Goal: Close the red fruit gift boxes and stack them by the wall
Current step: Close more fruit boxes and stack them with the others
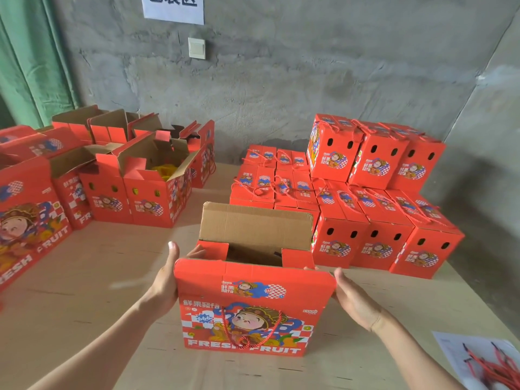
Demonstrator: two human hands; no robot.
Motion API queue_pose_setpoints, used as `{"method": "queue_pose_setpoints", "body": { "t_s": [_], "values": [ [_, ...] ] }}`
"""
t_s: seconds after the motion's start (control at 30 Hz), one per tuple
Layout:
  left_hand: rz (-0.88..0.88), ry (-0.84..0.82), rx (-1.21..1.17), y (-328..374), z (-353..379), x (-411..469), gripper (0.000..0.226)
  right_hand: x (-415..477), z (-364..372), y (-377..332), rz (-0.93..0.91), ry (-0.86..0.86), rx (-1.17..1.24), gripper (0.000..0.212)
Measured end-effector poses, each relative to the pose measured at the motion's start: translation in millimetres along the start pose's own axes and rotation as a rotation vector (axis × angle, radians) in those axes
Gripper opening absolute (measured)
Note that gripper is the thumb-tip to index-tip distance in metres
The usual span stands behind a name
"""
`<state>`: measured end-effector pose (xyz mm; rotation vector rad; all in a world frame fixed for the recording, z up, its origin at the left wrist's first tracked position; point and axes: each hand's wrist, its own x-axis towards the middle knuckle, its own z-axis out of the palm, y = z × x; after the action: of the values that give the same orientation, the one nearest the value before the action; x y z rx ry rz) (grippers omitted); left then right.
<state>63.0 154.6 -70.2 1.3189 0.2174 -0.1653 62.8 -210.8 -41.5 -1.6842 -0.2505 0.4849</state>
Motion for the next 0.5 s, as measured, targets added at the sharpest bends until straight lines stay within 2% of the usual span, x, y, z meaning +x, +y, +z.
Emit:
{"method": "queue_pose_setpoints", "body": {
  "t_s": [0.07, 0.2, 0.3, 0.37, 0.5],
  "values": [
    [-0.01, 0.033, -0.059, -0.1, 2.3, 0.0, 0.087, 4.9, 8.5, -1.1, -0.056, 0.125, -0.072, 0.063],
    [0.062, 0.026, -0.057, -0.5, 6.0, -1.1, 0.074, 28.6, 19.0, -2.7, -0.196, 0.463, -0.297, 0.034],
    [0.189, 0.106, 0.052, -4.1, 8.8, -0.3, 0.049, 41.2, 32.6, 5.9, -0.271, 0.643, -0.54, 0.023],
    [0.244, 0.142, 0.128, -6.6, 12.4, 0.1, 0.032, 45.4, 41.7, 16.8, -0.32, 0.753, -0.596, 0.019],
    [0.262, 0.23, 0.342, -9.7, 15.8, -0.1, 0.017, 46.7, 44.1, 21.0, -0.366, 0.776, -0.632, 0.015]
  ]
}}
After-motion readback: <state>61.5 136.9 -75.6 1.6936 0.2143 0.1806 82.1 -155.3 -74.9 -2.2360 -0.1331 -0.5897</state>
